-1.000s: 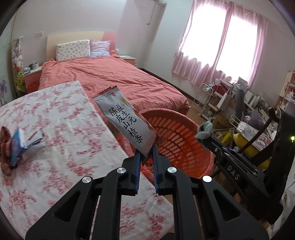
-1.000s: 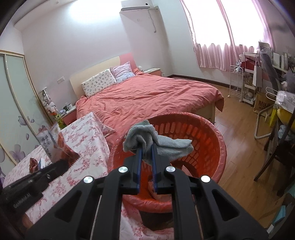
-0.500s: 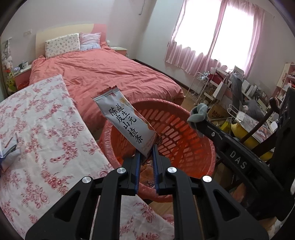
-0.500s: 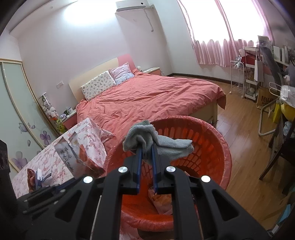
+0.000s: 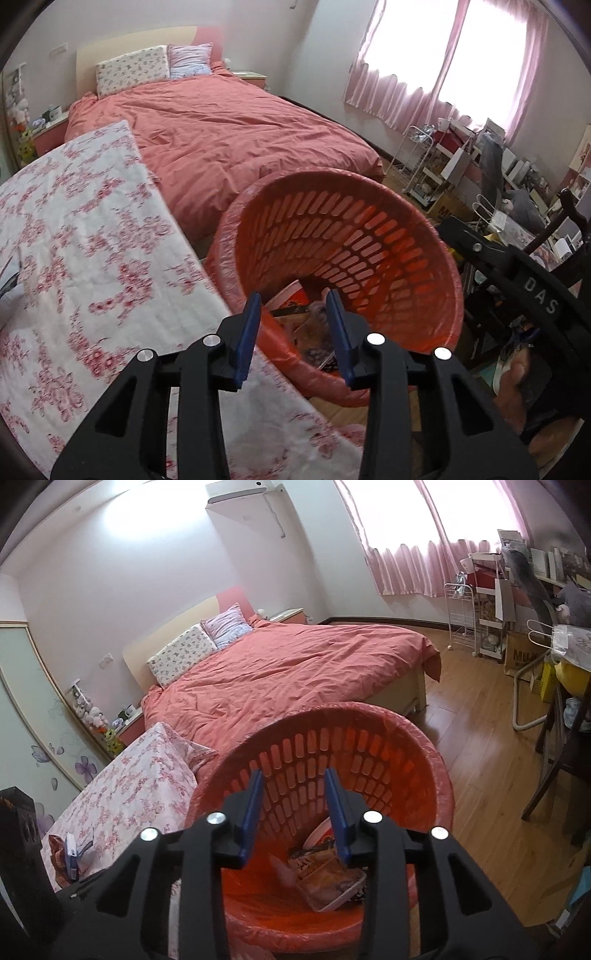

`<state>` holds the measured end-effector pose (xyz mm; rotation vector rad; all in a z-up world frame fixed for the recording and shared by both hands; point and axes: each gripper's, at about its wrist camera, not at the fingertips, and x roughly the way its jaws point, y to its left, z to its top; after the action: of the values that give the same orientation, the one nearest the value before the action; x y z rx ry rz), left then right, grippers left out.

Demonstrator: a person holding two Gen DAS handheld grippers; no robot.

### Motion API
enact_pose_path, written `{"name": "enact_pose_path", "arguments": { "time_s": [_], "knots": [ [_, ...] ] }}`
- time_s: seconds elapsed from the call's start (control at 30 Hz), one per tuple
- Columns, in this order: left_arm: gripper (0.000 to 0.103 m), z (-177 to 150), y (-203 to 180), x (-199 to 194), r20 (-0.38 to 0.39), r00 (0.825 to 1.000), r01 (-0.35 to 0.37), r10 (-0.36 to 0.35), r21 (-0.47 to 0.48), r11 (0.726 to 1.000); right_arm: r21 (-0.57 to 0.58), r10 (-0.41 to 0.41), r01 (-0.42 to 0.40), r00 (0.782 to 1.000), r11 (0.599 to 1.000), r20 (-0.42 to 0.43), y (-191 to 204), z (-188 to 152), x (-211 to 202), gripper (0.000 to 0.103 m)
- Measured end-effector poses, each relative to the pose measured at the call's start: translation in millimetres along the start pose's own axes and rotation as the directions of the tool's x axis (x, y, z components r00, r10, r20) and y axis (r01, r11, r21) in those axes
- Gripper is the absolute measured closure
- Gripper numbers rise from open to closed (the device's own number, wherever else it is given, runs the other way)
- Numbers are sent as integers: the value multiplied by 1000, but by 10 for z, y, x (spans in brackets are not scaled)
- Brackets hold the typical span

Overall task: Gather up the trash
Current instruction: 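Move both open tools back to the bedspread toward the brown scrunchie, then grasp the brown scrunchie with the left tool while the right tool grasps the blue tissue pack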

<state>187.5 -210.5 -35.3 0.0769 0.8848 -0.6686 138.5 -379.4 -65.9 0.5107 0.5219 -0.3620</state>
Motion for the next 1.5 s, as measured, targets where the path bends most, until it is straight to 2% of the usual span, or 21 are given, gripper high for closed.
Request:
{"name": "enact_pose_path", "arguments": {
  "time_s": [0.17, 0.27, 0.43, 0.7, 0.83, 0.97, 1.17, 1.23, 1.27, 1.33, 1.4, 1.5],
  "knots": [
    [55, -66, 146, -148, 17, 998, -53, 53, -6, 999, -19, -11, 11, 1000, 1000, -5, 44, -42, -47, 57],
    [54, -136, 286, -267, 28, 994, -102, 102, -6, 995, -31, -11, 11, 1000, 999, -6, 91, -75, -91, 53],
    [50, -234, 556, -517, 55, 982, -181, 183, -37, 983, -49, 0, -1, 1000, 999, -14, 207, -128, -160, 53],
    [50, -381, 1226, -1001, 93, 943, -303, 319, -157, 940, -114, 37, -42, 998, 993, -47, 595, -268, -218, 52],
    [50, -422, 1687, -1231, 102, 904, -381, 415, -246, 891, -158, 68, -79, 995, 984, -75, 869, -385, -225, 52],
    [50, -421, 1977, -1307, 96, 877, -424, 470, -306, 853, -198, 86, -105, 991, 974, -103, 1115, -494, -201, 52],
    [50, -325, 2096, -1196, 84, 864, -453, 497, -302, 839, -247, 98, -129, 986, 960, -134, 1402, -620, -189, 52],
    [50, -308, 2140, -1107, 66, 867, -454, 493, -302, 838, -258, 100, -134, 985, 957, -142, 1459, -651, -194, 52],
    [51, -312, 2154, -1079, 57, 869, -455, 492, -304, 837, -262, 100, -136, 984, 955, -145, 1485, -666, -195, 52],
    [61, -320, 2201, -1027, 38, 869, -460, 494, -305, 834, -273, 99, -138, 984, 952, -151, 1535, -697, -192, 52],
    [81, -360, 2241, -1044, 33, 876, -448, 481, -314, 837, -283, 100, -142, 983, 949, -156, 1598, -719, -188, 52],
    [87, -397, 2291, -1130, 49, 885, -422, 462, -332, 844, -298, 109, -153, 981, 942, -161, 1698, -745, -201, 52]
  ]
}}
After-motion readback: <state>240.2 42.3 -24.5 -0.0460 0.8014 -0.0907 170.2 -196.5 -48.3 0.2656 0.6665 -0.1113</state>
